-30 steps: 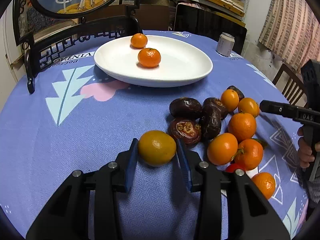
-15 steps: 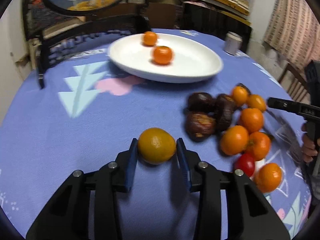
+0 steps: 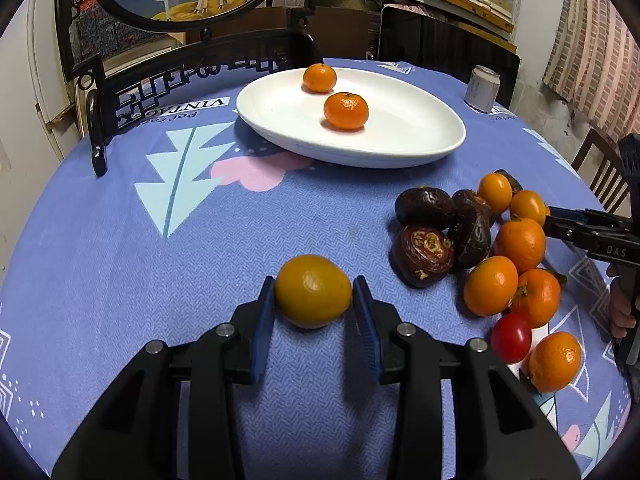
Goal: Organize fruits
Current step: 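Close the left gripper on the yellow-green citrus while the right gripper grasps the tangerine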
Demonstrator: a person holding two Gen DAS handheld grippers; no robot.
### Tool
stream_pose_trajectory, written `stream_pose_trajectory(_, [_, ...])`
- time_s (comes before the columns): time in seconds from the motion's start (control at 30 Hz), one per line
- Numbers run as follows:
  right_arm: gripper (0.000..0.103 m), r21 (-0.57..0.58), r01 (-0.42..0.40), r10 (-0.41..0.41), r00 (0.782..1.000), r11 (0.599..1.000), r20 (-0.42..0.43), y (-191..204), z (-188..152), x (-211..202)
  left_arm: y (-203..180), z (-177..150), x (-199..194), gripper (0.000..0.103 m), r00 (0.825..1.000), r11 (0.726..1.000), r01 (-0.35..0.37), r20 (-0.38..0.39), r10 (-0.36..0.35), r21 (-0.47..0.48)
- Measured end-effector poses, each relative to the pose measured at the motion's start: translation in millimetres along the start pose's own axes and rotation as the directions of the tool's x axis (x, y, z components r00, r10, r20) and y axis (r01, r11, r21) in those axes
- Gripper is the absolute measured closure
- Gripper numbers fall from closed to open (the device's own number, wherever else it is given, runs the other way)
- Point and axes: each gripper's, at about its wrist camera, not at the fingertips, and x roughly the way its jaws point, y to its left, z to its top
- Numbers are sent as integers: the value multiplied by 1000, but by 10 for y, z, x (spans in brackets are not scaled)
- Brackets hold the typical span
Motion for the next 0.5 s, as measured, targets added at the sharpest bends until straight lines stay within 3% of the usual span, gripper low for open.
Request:
stream_pose_trajectory(0.17, [64,-43,13,-13,1000,999,6,81,23,75,1,0,48,64,1000,1000,13,-20,-13,-1])
stream_pose_trajectory(0.5, [65,10,15,-16,999,1000,37,-49,33,-46,-3,3,-29,65,1000,1000,8,21,-8,-17])
